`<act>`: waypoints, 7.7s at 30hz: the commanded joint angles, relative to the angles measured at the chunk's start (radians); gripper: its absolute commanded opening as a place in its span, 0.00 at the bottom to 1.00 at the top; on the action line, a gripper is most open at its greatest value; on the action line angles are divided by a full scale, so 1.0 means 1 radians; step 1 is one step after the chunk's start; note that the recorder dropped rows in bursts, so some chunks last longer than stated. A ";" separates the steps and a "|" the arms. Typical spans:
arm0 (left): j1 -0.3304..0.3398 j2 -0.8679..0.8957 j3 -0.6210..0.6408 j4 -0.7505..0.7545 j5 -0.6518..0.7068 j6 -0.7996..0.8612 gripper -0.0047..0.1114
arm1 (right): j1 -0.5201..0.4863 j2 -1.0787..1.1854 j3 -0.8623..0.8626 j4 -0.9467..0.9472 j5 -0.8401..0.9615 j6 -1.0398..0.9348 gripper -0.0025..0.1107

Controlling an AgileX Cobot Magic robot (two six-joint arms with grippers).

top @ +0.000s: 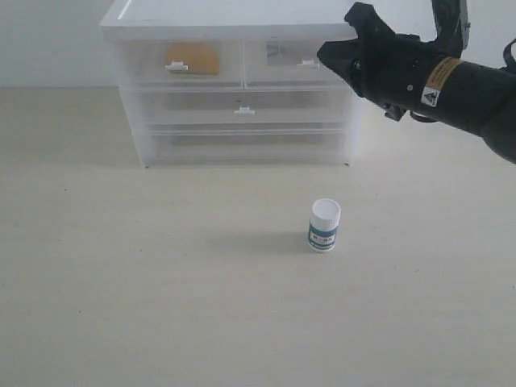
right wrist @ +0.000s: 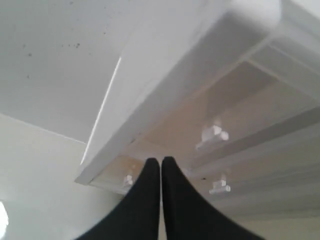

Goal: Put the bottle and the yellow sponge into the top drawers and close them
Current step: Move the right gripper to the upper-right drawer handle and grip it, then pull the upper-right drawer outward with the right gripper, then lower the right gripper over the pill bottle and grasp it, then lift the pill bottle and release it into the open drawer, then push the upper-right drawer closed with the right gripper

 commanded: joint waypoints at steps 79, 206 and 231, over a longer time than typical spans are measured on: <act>-0.002 0.004 0.003 -0.007 -0.004 -0.009 0.07 | 0.043 -0.037 0.305 -0.331 -0.344 -0.176 0.58; -0.002 0.004 0.003 -0.007 -0.004 -0.009 0.07 | 0.602 -0.398 0.008 0.033 1.158 -1.343 0.02; -0.002 0.004 0.003 -0.007 -0.004 -0.009 0.07 | 0.412 -0.240 -0.167 -0.424 1.157 -0.968 0.02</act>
